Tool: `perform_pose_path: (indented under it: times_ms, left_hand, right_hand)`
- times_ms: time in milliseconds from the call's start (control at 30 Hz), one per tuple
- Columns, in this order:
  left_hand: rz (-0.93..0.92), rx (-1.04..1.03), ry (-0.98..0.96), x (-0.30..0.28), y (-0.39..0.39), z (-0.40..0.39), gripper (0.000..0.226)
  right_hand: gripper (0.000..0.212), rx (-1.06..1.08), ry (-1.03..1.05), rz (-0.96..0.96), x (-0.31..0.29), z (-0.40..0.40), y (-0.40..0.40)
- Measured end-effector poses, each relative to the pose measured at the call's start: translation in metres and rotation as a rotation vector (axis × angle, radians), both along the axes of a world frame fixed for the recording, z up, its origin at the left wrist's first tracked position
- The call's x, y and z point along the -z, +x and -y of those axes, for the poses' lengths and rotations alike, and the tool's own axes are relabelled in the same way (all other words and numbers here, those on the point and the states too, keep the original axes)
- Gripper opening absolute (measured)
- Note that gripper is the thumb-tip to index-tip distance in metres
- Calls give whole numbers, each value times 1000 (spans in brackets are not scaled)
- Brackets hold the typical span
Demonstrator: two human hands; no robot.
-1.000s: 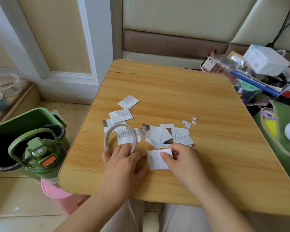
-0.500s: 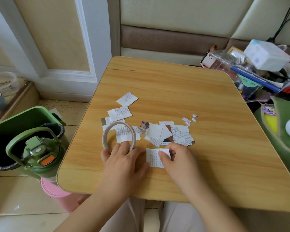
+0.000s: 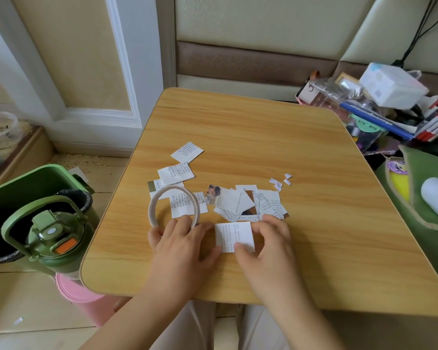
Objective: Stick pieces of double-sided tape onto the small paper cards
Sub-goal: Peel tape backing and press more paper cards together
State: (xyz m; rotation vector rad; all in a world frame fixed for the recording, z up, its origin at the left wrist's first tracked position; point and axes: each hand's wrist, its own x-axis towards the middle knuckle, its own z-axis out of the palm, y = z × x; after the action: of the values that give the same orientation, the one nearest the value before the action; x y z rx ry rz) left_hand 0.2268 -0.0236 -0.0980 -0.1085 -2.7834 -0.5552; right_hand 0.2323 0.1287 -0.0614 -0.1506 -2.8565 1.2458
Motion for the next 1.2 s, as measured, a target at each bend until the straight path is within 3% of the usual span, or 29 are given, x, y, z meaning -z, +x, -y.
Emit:
perform_pose_path:
  times_ms: [133, 233, 467, 567, 667, 767, 933, 1067, 1200]
  left_hand:
    - [6, -4, 1, 1, 0, 0, 47]
    - [1, -14, 2, 0, 1, 0, 48]
    - [37, -10, 23, -7, 3, 0, 47]
    - [40, 1, 72, -11, 3, 0, 43]
    - [39, -38, 326, -34, 6, 3, 44]
    - [37, -24, 666, -69, 8, 2, 24]
    - [224, 128, 1243, -114, 3, -10, 29]
    - [213, 191, 1414, -122, 4, -19, 25]
    - [191, 205, 1439, -126, 6, -23, 14]
  right_hand:
    - [23, 40, -295, 84, -4, 3, -1]
    - [18, 73, -399, 210, -9, 1, -3]
    - [7, 92, -375, 124, -2, -6, -8]
    - [21, 84, -370, 32, -4, -5, -8]
    - [21, 65, -476, -72, -18, -9, -7]
    - [19, 27, -603, -183, -44, -13, -7]
    - [6, -76, -691, -256, -81, -11, -5]
    - [4, -66, -697, -292, -91, -13, -2]
    - [10, -82, -712, -308, -94, -16, 3]
